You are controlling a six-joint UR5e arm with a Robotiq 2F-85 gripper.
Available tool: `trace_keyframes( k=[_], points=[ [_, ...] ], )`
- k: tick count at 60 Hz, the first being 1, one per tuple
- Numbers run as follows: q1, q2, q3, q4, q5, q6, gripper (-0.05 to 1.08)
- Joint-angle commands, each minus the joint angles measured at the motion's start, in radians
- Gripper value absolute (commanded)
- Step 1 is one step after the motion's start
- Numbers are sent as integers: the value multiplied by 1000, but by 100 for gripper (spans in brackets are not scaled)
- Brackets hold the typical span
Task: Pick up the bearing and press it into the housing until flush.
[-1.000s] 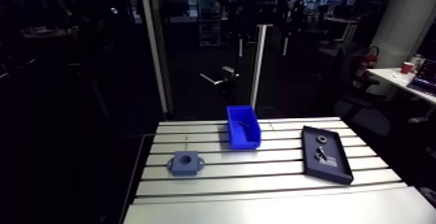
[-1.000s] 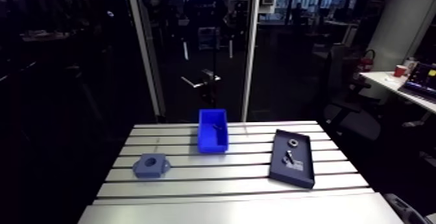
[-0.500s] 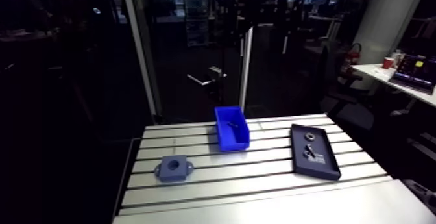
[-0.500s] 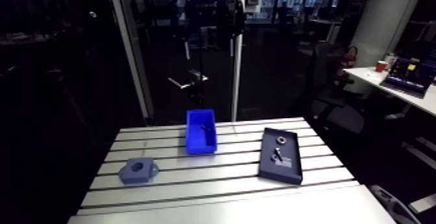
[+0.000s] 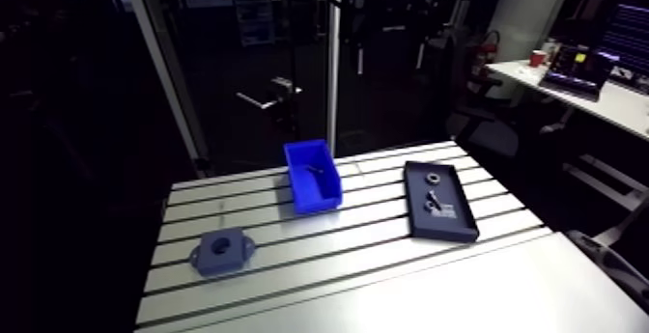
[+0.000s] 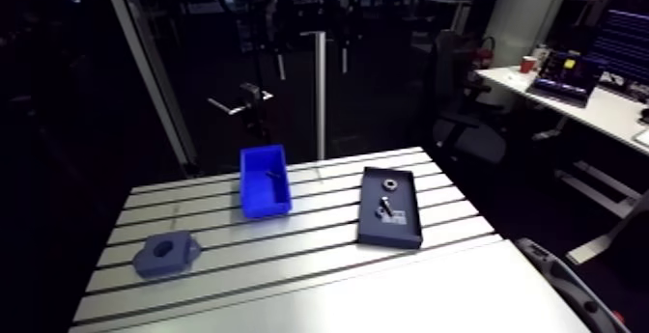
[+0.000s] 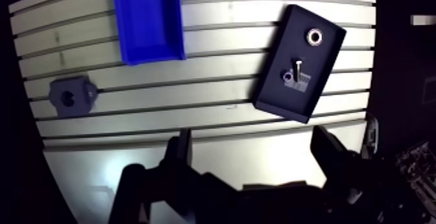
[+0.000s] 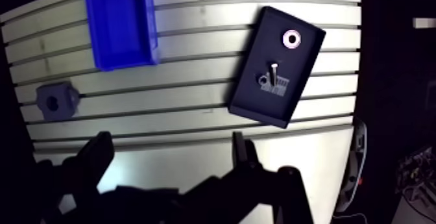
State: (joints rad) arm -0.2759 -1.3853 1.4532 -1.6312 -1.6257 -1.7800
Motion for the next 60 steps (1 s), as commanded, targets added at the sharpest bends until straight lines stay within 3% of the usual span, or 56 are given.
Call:
trace_keyframes(
  k=[1, 16, 25, 38, 60],
  points=[
    [-47, 56, -6, -49, 2, -6, 0],
    [-71, 88, -18, -57, 8, 9, 0],
    [-71, 115, -23, -60, -4, 28, 0],
    [-92, 164, -38, -120, -7, 28, 0],
    [-151, 217, -43, -132, -6, 9, 0]
  ],
)
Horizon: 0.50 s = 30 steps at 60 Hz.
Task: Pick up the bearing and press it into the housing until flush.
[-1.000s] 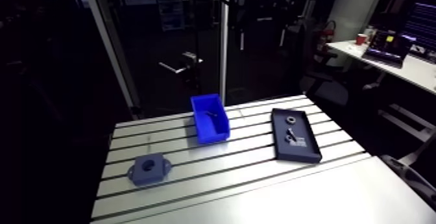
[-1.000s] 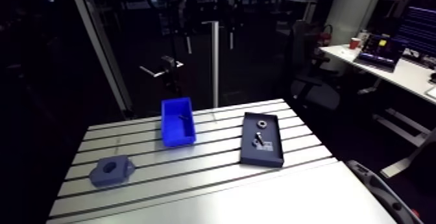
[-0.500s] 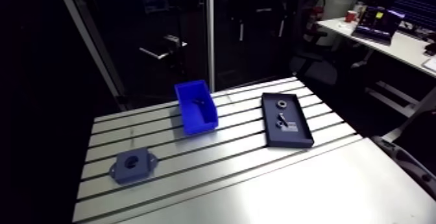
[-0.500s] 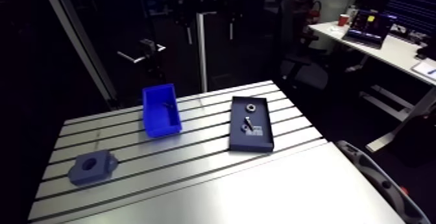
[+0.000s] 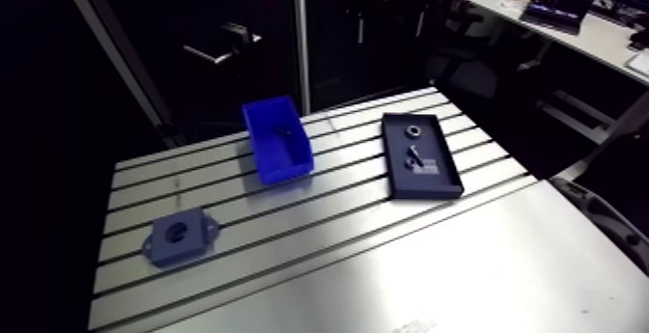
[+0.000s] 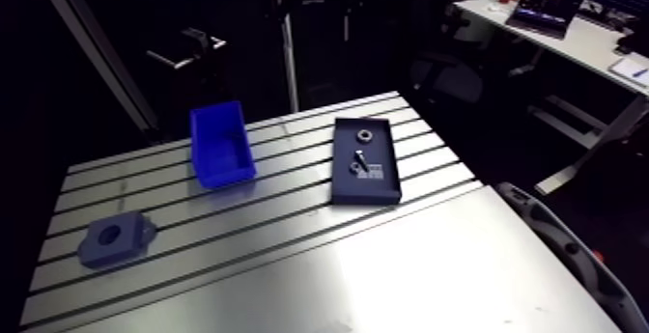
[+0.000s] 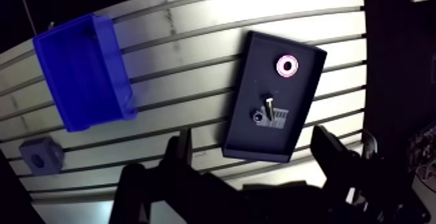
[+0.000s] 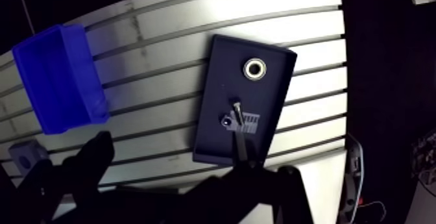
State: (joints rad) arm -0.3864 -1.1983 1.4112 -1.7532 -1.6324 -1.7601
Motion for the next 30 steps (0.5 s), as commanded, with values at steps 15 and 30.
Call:
trace_keyframes(
  k=[15, 30],
  points=[
    [-97, 41, 23, -36, 3, -47, 0],
    [-117, 86, 48, -77, 3, -66, 0]
  ],
)
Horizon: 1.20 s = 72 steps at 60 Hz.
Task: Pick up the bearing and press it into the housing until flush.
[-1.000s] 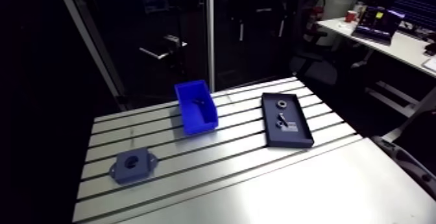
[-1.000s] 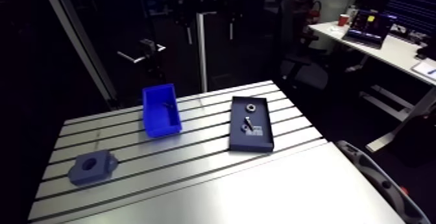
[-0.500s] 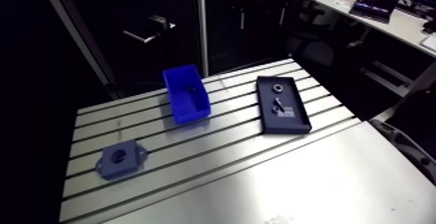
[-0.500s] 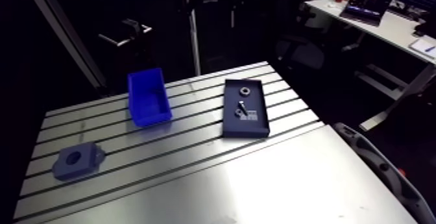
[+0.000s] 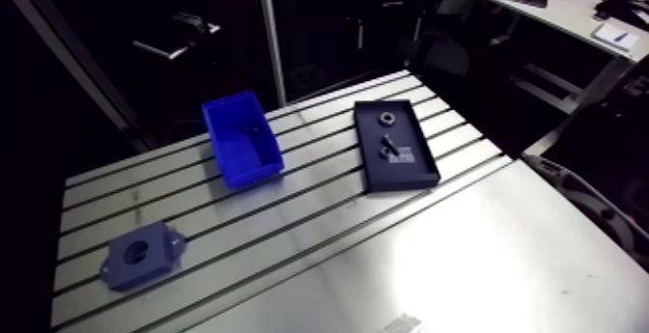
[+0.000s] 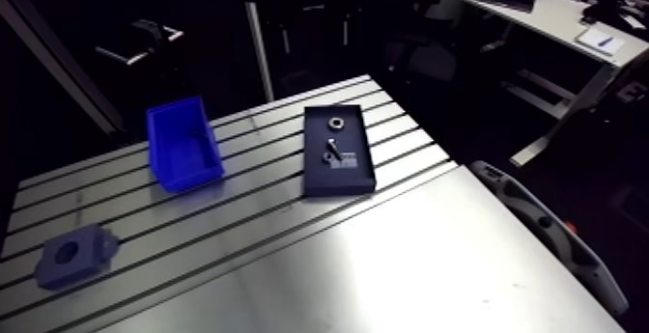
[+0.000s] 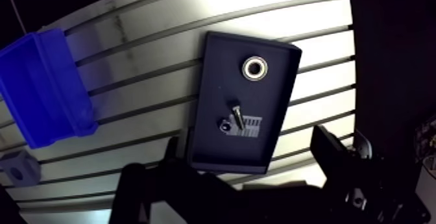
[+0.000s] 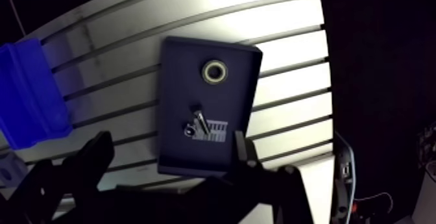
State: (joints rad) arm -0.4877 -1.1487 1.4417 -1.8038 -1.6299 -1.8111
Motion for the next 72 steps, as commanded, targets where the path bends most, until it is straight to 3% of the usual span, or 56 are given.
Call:
trace_keyframes(
  k=[1, 28, 32, 54, 57, 72],
  points=[
    [-16, 37, 18, -27, 0, -15, 0],
    [-26, 96, 37, -116, -1, -17, 2],
    [-29, 104, 42, -125, -1, -17, 10],
    [-50, 114, 79, -158, -3, -29, 22],
    [-54, 117, 83, -165, -3, -29, 28],
    [-61, 134, 101, -192, -3, -29, 32]
  ],
)
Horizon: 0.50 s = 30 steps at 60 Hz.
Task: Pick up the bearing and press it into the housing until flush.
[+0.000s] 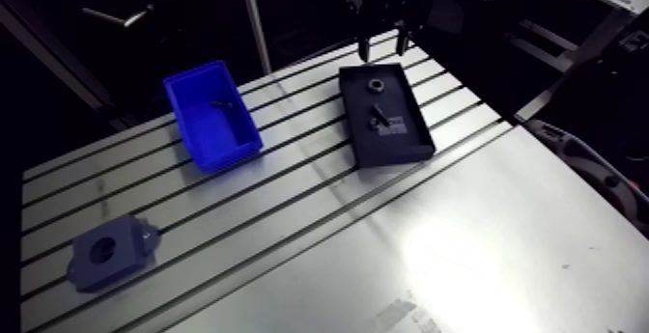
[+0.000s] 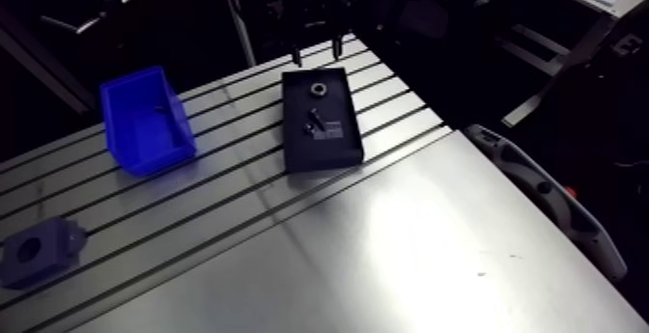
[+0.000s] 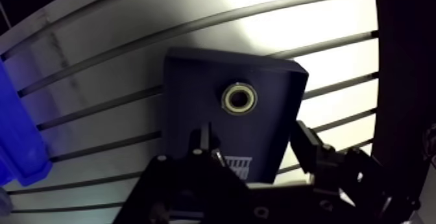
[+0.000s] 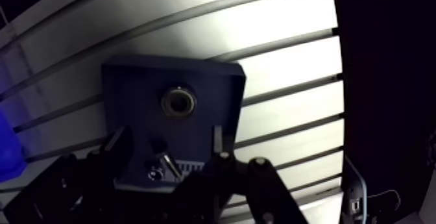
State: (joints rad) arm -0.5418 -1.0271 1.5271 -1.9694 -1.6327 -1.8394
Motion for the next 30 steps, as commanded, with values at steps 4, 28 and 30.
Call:
trace_keyframes(
  k=[4, 28, 30],
  points=[
    [-7, 17, 15, -29, -2, -1, 34],
    [-4, 39, 23, -61, 1, -1, 37],
    [-4, 41, 23, -61, 1, -1, 37]
  ],
)
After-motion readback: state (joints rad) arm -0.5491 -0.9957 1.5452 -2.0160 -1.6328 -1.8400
